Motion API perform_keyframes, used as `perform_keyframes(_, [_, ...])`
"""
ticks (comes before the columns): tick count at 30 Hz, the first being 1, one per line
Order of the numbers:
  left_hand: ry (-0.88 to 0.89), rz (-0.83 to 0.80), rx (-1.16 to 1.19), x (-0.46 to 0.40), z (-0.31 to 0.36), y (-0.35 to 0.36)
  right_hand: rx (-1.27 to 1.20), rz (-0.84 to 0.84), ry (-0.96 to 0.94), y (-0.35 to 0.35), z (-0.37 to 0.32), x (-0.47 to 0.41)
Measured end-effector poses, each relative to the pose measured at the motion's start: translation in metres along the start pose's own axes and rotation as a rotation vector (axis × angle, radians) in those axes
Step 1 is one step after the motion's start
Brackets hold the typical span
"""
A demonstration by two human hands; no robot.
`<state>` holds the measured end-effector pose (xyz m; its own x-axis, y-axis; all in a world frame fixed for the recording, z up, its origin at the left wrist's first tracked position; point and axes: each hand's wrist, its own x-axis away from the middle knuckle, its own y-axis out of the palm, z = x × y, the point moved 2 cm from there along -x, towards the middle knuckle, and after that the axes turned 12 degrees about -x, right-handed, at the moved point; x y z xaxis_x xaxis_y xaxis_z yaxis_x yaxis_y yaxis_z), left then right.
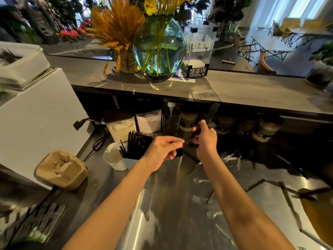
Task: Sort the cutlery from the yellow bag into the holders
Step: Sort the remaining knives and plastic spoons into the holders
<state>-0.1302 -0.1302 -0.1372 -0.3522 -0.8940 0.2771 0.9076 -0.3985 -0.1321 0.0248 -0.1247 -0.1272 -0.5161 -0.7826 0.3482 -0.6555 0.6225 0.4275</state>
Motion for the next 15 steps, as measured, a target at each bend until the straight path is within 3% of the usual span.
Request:
perform_keyframes(2, [0.013,0.038,-0.100,-0.001,0.004,0.009,0.083,-0.003,0.021,0.000,-0.001,-0.001])
perform_keyframes(5, [-0.040,0.032,-0.003,-0.003,0.003,0.022,0.099,-0.103,0.061,0.001,-0.004,0.001])
perform_keyframes(9, [-0.201,0.004,0.396,-0.002,0.000,0.034,0.127,-0.311,-0.038,-0.002,-0.001,0.007])
perform_keyframes(11, [-0.283,-0.031,0.543,0.001,0.002,0.039,0.118,-0.324,-0.083,-0.005,0.001,0.011])
perform_keyframes(13, [-0.331,-0.063,0.514,0.003,0.003,0.042,0.115,-0.271,-0.115,-0.007,0.001,0.012])
perform_keyframes(15, [-0.324,-0.025,0.282,0.001,0.003,0.040,0.164,-0.246,-0.165,-0.009,-0.002,0.010])
